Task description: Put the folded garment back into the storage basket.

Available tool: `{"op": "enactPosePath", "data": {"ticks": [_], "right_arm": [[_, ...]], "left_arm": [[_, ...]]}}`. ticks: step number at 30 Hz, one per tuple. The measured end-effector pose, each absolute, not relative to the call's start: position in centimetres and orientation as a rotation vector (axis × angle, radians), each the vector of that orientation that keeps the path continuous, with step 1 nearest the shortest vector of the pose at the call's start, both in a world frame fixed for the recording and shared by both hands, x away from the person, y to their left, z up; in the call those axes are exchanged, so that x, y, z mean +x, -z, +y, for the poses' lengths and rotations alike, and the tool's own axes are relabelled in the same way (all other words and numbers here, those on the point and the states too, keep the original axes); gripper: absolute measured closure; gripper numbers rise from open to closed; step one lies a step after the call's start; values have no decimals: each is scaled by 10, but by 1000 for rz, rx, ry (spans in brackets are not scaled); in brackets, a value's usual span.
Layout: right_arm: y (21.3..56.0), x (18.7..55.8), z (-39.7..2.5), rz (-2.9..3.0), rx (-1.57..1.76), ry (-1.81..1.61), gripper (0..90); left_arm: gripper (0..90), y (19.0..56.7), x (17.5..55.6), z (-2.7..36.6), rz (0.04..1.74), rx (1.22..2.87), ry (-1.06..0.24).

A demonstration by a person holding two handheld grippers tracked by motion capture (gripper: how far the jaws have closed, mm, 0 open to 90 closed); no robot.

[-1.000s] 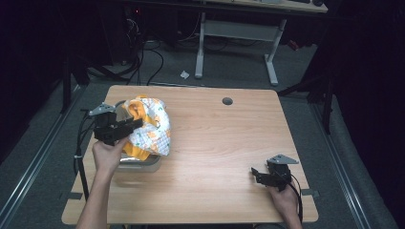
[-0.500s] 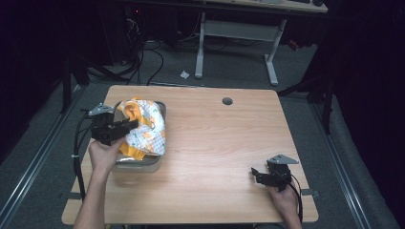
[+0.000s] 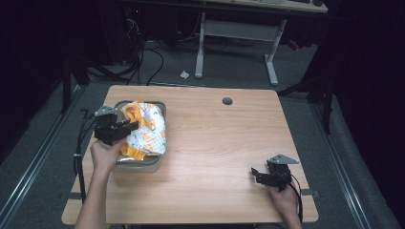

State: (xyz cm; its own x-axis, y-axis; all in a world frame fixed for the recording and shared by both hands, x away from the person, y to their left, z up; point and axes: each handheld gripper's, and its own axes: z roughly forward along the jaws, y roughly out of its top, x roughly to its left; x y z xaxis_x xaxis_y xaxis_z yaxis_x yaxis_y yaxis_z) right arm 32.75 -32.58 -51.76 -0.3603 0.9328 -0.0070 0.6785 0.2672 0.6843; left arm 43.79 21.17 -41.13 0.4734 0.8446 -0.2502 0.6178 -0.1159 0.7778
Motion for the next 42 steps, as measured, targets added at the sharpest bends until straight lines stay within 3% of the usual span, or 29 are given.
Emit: {"op": "enactPosePath", "data": {"ticks": [35, 42], "right_arm": [[518, 327, -326, 2132, 1460, -840, 241], [518, 327, -326, 2132, 1459, -840, 241]], "left_arm": [[703, 448, 466, 212, 1371, 1922, -295], [678, 448, 468, 207, 1406, 1980, -367]]}}
